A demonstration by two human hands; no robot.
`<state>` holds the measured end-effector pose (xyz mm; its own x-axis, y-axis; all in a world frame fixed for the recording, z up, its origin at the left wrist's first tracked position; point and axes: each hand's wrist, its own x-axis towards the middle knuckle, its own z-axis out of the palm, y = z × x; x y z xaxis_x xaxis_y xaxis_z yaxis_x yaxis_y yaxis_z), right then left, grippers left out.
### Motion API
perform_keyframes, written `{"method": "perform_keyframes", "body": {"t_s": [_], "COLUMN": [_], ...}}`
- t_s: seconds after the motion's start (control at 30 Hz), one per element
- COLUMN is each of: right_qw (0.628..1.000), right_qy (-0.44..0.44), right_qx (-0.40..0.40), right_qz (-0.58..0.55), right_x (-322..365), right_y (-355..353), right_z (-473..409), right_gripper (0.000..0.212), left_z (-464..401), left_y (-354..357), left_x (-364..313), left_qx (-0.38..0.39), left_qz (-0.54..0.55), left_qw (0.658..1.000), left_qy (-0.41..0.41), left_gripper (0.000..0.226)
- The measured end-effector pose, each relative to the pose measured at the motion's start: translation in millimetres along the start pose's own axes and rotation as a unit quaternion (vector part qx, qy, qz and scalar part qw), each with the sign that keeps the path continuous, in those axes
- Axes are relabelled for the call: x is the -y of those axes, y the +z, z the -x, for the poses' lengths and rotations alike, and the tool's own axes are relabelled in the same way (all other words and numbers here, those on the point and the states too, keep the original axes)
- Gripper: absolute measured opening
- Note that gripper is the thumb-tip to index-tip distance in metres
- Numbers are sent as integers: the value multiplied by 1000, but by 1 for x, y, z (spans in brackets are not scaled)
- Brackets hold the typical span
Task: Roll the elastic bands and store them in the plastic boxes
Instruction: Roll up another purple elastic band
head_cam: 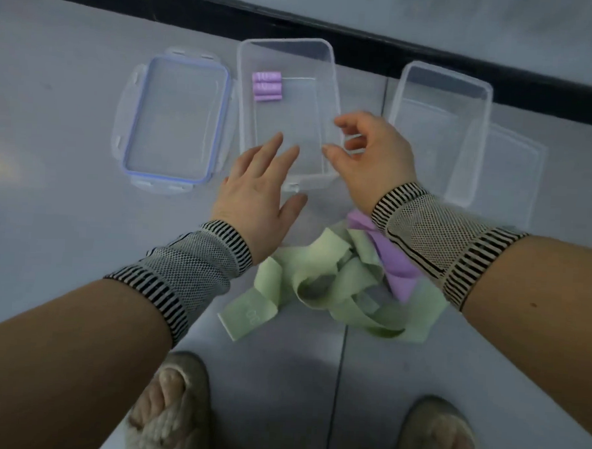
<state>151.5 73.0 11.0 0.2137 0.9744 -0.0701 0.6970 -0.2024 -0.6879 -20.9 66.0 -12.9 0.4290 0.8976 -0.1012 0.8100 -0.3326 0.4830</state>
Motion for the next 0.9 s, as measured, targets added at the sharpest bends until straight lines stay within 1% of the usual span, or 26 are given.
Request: {"method": "perform_keyframes", "body": {"t_s": [0.1, 0.23, 0.3, 0.33, 0.4, 0.5, 0.57, 0.6, 0.67, 0.73, 0.8, 0.83, 0.87, 0.9], "right_qw": [999, 996, 992, 988, 985, 979, 974, 972, 968, 969, 982, 990, 994, 996], "right_qy": [33, 81, 122, 143, 160, 161, 164, 170, 178, 167, 128, 98, 55, 4], "right_qx": [-7, -22, -29, -13, 17, 55, 86, 92, 89, 77, 17, -27, -62, -73], "right_qz": [-19, 15, 34, 53, 69, 107, 129, 136, 150, 167, 136, 103, 68, 46], "right_x": [-13, -39, -57, -65, -84, -106, -124, -131, -143, -147, -137, -127, -115, -104], "right_y": [-27, -59, -63, -60, -54, -39, -22, -15, -5, -2, -6, -9, -12, -12], "right_z": [48, 107, 128, 142, 149, 139, 133, 132, 135, 140, 144, 146, 151, 158], "right_gripper": [29, 19, 17, 17, 21, 31, 39, 41, 36, 26, 16, 12, 11, 11], "left_z": [29, 64, 76, 88, 94, 83, 77, 76, 76, 79, 77, 75, 73, 70], "left_y": [10, 18, 29, 34, 50, 64, 76, 83, 92, 97, 96, 93, 90, 87], "left_x": [-23, -57, -63, -68, -65, -58, -55, -55, -57, -58, -62, -67, -70, -73], "left_qx": [24, 43, 50, 59, 46, 56, 76, 88, 100, 100, 87, 70, 57, 47], "left_qz": [4, -19, -13, -24, -26, -30, -47, -45, -32, -38, 0, 55, 125, 205], "left_qw": [1000, 999, 998, 997, 997, 997, 995, 994, 994, 993, 996, 996, 988, 968], "left_qy": [-2, 11, 21, 33, 61, 34, 41, 41, 40, 43, 22, -15, -73, -134], "left_gripper": [62, 60, 58, 56, 52, 50, 49, 49, 51, 48, 41, 35, 25, 16]}}
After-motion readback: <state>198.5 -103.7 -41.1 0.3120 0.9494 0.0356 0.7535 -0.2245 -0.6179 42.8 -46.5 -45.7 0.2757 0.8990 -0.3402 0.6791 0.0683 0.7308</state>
